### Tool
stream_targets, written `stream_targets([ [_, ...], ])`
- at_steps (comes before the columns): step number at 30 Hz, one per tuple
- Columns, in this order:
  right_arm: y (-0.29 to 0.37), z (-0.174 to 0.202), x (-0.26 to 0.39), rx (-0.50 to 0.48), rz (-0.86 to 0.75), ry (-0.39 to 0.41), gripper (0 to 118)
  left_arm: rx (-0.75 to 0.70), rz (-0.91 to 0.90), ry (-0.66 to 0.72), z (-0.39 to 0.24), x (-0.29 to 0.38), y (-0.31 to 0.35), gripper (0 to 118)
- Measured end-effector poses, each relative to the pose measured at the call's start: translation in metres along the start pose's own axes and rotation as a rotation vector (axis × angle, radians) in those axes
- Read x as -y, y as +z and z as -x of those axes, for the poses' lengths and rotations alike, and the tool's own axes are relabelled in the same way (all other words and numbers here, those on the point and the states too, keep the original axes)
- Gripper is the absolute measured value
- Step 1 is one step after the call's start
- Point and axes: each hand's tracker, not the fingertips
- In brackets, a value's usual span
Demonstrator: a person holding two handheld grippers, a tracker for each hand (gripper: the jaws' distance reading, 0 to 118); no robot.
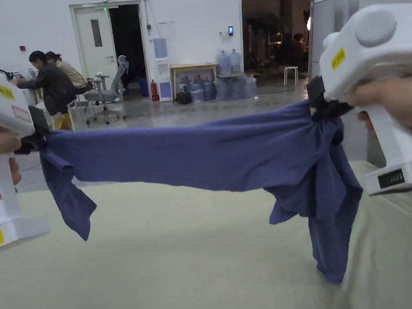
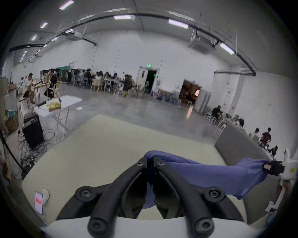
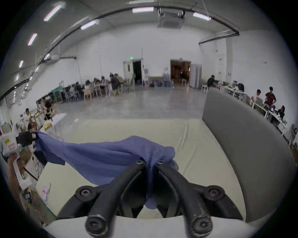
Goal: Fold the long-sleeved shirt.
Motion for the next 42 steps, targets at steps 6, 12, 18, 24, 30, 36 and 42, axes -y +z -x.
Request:
stream_targets([
  [6,-0.097,-0.003,0.175,-0.049,0.312,-0.062,3,-0.05,0.325,-0.044,0.044,0.152,-0.056,0],
  [12,-0.107,-0.009,0.338,-0.122,0.54,-0.189,3,-0.082,0.521,-0.062,0.101,0.29,-0.05,0],
  [18,-0.033,-0.01,0.393,-0.142,0.511,-0.213,3,-0.078,0.528,-0.07,0.147,0.348,0.026,0],
  [24,-0.031,-0.009,0.434,-0.139,0.629,-0.235,3,-0.118,0.555,-0.05,0.173,0.394,0.063,0],
  [30,-0.066,-0.006,0.468,-0.083,0.729,-0.236,18,-0.157,0.656,-0.053,0.17,0.439,0.053,0],
  [36,-0.003,-0.013,0.415,-0.088,0.467,-0.193,100,-0.104,0.427,-0.078,0.148,0.397,0.086,112],
  [42,0.075,-0.006,0.401,-0.153,0.271,-0.153,98,-0.016,0.341,-0.199,0.094,0.394,0.128,114],
])
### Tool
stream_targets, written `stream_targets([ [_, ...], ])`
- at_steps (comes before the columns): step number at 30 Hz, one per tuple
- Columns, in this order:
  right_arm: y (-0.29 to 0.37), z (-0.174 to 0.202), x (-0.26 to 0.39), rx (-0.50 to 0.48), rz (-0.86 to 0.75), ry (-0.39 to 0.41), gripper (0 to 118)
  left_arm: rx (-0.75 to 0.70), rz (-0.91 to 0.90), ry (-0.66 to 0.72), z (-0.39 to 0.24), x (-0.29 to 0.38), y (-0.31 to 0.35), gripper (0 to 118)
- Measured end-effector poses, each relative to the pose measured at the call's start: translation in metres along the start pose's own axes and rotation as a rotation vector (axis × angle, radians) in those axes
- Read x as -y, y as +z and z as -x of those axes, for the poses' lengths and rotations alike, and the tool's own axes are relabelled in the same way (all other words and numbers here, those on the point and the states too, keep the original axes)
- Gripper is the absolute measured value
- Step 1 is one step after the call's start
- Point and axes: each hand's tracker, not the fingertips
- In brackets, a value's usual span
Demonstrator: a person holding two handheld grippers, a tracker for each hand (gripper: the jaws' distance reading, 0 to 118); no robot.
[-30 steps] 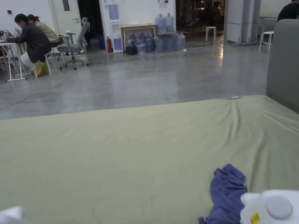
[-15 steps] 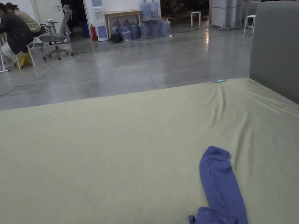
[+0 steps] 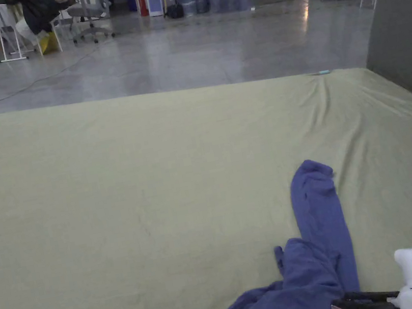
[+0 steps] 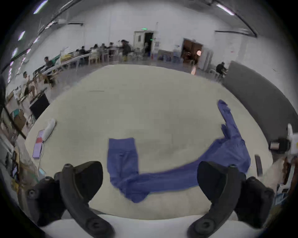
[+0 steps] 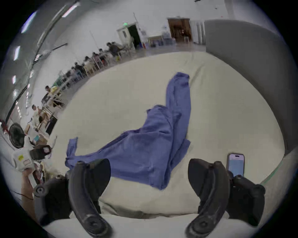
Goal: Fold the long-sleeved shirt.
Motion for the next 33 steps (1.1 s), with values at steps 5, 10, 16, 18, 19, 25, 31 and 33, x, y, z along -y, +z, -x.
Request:
stream_targets([
  [5,-0.018,0.009,0.043,0.019,0.075,0.01,0,0.054,0.166,-0.08,-0.054,0.037,-0.016,0],
  [10,-0.022,0.004,0.046,-0.016,0.09,0.022,0,-0.025,0.112,0.076,-0.028,0.027,-0.03,12],
  [16,-0.036,-0.013,0.01,-0.022,0.056,0.013,0,-0.303,0.122,-0.015,0.022,0.01,-0.109,114],
  [18,-0.05,-0.02,-0.006,-0.015,0.057,0.008,0,-0.288,0.268,-0.012,0.021,0.015,-0.119,101],
  [19,-0.056,-0.021,-0.012,-0.006,0.059,0.012,0,-0.266,0.281,-0.004,0.02,0.021,-0.119,64],
  [25,-0.11,-0.033,-0.074,0.04,0.05,0.077,49,-0.182,0.24,-0.082,0.017,0.025,-0.112,2],
  [31,-0.193,-0.045,-0.145,0.09,0.079,0.08,115,-0.095,0.218,0.11,0.014,0.008,-0.088,2],
  [33,-0.226,-0.046,-0.154,0.096,0.185,0.081,115,-0.091,0.214,0.106,0.009,0.006,-0.083,2],
])
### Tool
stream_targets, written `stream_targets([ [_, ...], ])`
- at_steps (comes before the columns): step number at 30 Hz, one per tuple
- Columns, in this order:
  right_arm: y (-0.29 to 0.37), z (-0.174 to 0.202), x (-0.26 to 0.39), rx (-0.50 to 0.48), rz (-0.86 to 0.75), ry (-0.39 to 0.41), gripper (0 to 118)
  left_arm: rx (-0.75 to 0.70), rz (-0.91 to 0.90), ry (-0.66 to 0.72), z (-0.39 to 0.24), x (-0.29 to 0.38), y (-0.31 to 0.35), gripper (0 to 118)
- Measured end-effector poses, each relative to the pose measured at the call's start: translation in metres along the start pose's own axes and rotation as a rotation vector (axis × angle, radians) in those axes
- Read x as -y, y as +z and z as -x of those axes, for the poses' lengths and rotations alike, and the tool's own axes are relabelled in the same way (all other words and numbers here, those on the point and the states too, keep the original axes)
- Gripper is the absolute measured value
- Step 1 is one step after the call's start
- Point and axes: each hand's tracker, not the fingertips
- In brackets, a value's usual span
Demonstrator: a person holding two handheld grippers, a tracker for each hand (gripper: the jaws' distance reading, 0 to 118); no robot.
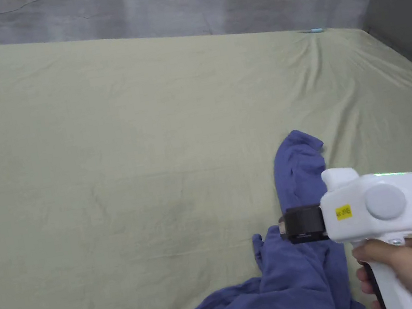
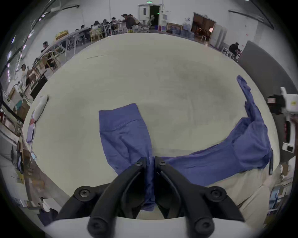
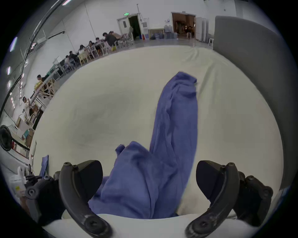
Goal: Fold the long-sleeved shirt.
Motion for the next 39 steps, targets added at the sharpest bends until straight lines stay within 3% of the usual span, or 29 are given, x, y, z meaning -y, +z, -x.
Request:
stream_targets([
  [2,-0.022,0.005,-0.003,0.029,0.114,0.0,113,0.001,-0.005,-0.004,-0.042,0.001,0.027,2],
  [3,-0.027,0.009,0.0,0.057,0.132,0.009,94,0.001,-0.007,-0.004,-0.053,0.002,0.031,2],
  [4,-0.027,0.017,0.004,0.087,0.134,0.025,61,0.002,-0.009,-0.001,-0.062,0.003,0.034,2],
  [5,-0.028,0.022,0.009,0.103,0.144,0.055,21,0.002,-0.011,0.003,-0.035,-0.007,0.032,2],
  [6,-0.023,0.025,0.014,0.108,0.13,0.071,9,0.006,-0.012,0.015,-0.033,-0.009,0.034,2],
  [8,-0.005,0.033,0.022,0.099,0.059,0.138,8,0.007,-0.017,0.024,-0.04,-0.01,0.042,2],
  [9,0.008,0.036,0.024,0.117,0.027,0.172,6,0.01,-0.021,0.029,0.0,-0.014,0.025,2],
  [24,0.27,0.043,0.023,0.082,-0.341,0.373,5,0.121,-0.241,0.114,0.072,-0.065,0.078,2],
  [26,0.291,0.042,0.021,0.099,-0.388,0.374,5,0.146,-0.286,0.144,0.022,-0.07,0.109,2],
  [35,0.329,0.051,-0.071,0.107,-0.461,0.351,5,0.251,-0.442,0.12,0.005,-0.194,0.157,2],
  [39,0.331,0.047,-0.144,0.121,-0.446,0.287,4,0.248,-0.48,0.116,-0.007,-0.275,0.174,2],
])
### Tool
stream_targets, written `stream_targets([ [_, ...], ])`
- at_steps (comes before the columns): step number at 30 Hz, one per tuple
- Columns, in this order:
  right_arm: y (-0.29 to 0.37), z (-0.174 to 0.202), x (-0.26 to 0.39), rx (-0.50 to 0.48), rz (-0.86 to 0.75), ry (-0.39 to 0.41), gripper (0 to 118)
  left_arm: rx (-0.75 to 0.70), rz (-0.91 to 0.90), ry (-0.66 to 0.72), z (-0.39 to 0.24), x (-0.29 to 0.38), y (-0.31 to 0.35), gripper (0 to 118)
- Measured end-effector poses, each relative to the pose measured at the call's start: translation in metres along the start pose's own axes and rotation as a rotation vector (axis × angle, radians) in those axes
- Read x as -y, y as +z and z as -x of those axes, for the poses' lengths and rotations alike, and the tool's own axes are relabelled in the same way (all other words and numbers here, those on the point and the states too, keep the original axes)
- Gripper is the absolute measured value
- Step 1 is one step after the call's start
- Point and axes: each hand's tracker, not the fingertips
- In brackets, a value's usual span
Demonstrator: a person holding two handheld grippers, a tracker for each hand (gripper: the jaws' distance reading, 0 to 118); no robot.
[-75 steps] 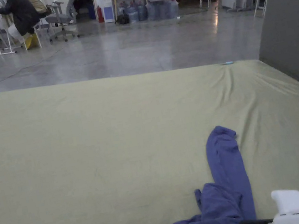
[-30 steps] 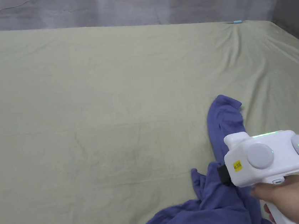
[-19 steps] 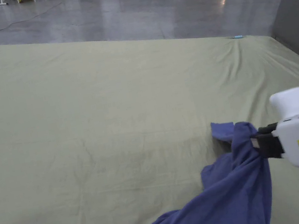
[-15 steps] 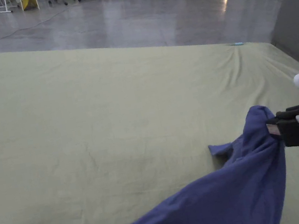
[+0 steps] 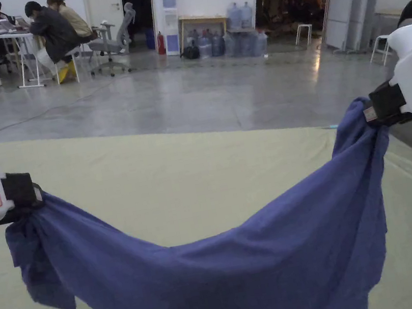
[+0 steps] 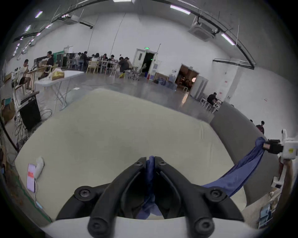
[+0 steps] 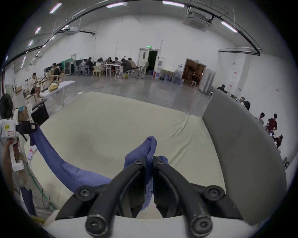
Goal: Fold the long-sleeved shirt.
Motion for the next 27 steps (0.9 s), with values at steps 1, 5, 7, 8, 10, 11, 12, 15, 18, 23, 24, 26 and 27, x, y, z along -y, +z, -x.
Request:
stream_targets([
  [1,-0.007,-0.003,-0.014,0.005,0.011,-0.009,4,0.0,-0.007,-0.003,-0.002,-0.016,-0.007,1],
  [5,-0.032,-0.011,-0.067,0.032,0.029,-0.046,4,-0.017,-0.048,-0.031,-0.023,-0.078,-0.024,1],
  [7,-0.046,-0.013,-0.086,0.043,0.034,-0.045,4,-0.02,-0.073,-0.025,-0.029,-0.101,-0.033,1],
  [8,-0.053,-0.014,-0.096,0.056,0.033,-0.043,4,-0.049,-0.09,-0.02,-0.031,-0.114,-0.038,1],
  [10,-0.062,-0.012,-0.107,0.076,0.023,-0.068,4,-0.07,-0.101,-0.008,-0.026,-0.135,-0.054,1],
  [11,-0.069,-0.011,-0.109,0.078,0.02,-0.07,4,-0.076,-0.11,0.006,-0.023,-0.141,-0.06,1],
  [12,-0.076,-0.009,-0.108,0.088,0.023,-0.079,4,-0.079,-0.11,0.015,-0.023,-0.143,-0.066,1],
  [15,-0.106,-0.005,-0.092,0.061,0.034,-0.119,4,-0.082,-0.064,0.021,-0.022,-0.127,-0.079,1],
  [18,-0.147,0.011,-0.043,0.036,0.124,-0.116,4,-0.137,0.059,-0.035,-0.01,-0.078,-0.102,1],
  [23,-0.2,0.036,0.068,-0.034,0.269,-0.107,4,-0.216,0.317,-0.099,0.04,0.022,-0.143,1],
  [24,-0.207,0.038,0.094,-0.047,0.302,-0.137,4,-0.221,0.357,-0.113,0.051,0.046,-0.144,1],
  [26,-0.213,0.042,0.14,-0.104,0.354,-0.167,4,-0.23,0.419,-0.128,0.07,0.09,-0.142,1],
  [27,-0.21,0.044,0.164,-0.108,0.378,-0.166,4,-0.23,0.449,-0.123,0.081,0.11,-0.139,1],
])
